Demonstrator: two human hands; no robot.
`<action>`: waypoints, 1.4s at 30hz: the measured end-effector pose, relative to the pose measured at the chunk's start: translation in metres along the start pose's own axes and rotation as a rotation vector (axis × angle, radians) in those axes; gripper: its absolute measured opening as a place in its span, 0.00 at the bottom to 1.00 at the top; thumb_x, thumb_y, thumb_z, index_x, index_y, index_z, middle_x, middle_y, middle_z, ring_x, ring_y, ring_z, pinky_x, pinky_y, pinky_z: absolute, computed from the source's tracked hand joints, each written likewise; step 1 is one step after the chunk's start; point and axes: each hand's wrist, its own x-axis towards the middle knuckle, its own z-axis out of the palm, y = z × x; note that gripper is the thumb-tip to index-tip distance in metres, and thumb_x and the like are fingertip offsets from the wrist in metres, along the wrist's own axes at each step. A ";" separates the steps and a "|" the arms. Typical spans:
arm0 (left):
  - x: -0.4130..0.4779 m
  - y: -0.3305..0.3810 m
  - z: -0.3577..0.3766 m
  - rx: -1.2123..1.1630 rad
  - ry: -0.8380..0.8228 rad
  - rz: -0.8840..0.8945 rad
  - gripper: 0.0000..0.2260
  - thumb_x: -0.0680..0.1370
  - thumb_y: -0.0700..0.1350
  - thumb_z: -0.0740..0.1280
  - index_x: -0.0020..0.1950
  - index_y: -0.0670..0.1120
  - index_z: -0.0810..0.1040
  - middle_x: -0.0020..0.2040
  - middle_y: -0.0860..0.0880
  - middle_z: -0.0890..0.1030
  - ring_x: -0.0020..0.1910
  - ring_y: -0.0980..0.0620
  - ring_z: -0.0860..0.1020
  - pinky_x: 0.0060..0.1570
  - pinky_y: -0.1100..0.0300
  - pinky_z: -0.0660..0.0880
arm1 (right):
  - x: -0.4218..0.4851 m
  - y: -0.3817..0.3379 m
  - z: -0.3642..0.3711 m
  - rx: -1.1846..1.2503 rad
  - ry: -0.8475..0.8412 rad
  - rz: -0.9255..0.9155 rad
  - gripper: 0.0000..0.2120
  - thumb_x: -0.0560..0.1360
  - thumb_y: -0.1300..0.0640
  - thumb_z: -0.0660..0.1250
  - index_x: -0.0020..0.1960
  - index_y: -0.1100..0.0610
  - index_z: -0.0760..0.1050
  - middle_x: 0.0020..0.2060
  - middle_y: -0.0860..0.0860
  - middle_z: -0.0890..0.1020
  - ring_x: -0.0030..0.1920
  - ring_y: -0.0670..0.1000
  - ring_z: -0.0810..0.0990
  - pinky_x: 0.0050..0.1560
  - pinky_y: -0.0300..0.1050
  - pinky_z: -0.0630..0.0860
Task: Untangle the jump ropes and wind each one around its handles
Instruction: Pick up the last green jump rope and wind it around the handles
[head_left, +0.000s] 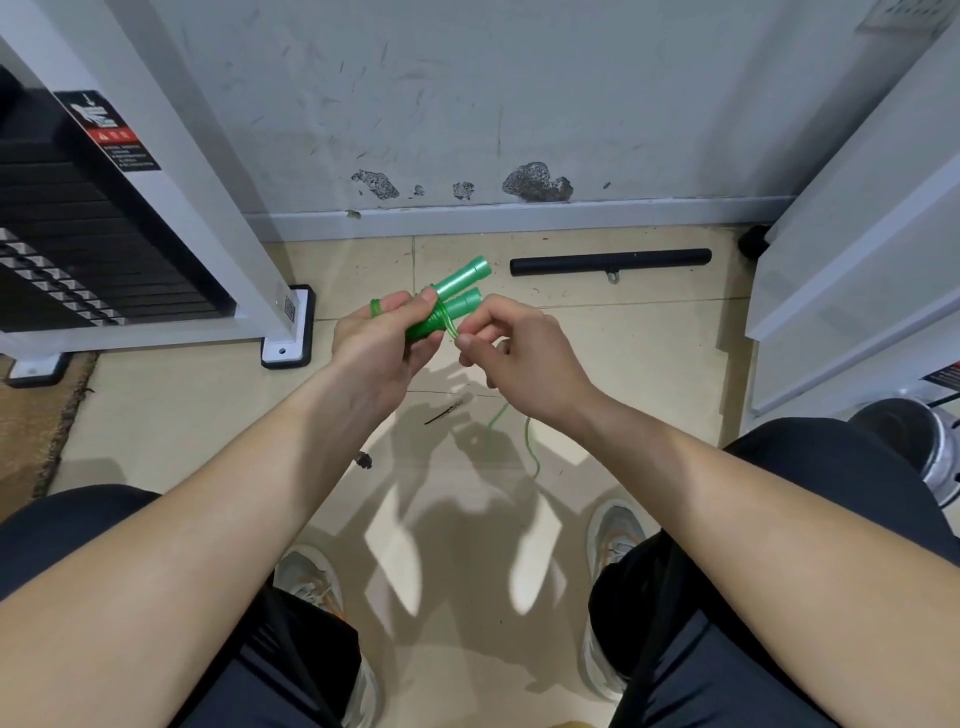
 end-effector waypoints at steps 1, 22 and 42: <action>-0.001 0.001 0.000 -0.010 -0.027 -0.025 0.18 0.74 0.40 0.76 0.62 0.38 0.76 0.44 0.48 0.81 0.40 0.49 0.83 0.45 0.61 0.80 | 0.002 0.000 -0.002 0.024 -0.008 0.025 0.03 0.78 0.59 0.69 0.45 0.56 0.78 0.35 0.49 0.84 0.30 0.48 0.78 0.31 0.38 0.74; -0.011 0.023 -0.004 1.235 -0.538 0.222 0.16 0.71 0.36 0.78 0.56 0.45 0.79 0.48 0.50 0.84 0.36 0.56 0.81 0.39 0.64 0.80 | 0.015 0.008 -0.033 -0.103 -0.329 0.328 0.06 0.76 0.59 0.71 0.42 0.59 0.84 0.31 0.50 0.80 0.27 0.46 0.71 0.29 0.38 0.70; 0.000 -0.015 0.005 0.544 -0.031 0.227 0.20 0.74 0.39 0.76 0.63 0.43 0.73 0.57 0.44 0.79 0.51 0.46 0.84 0.48 0.55 0.83 | 0.012 0.007 -0.006 0.363 -0.007 0.308 0.04 0.80 0.64 0.65 0.52 0.62 0.79 0.36 0.54 0.82 0.29 0.47 0.75 0.34 0.41 0.75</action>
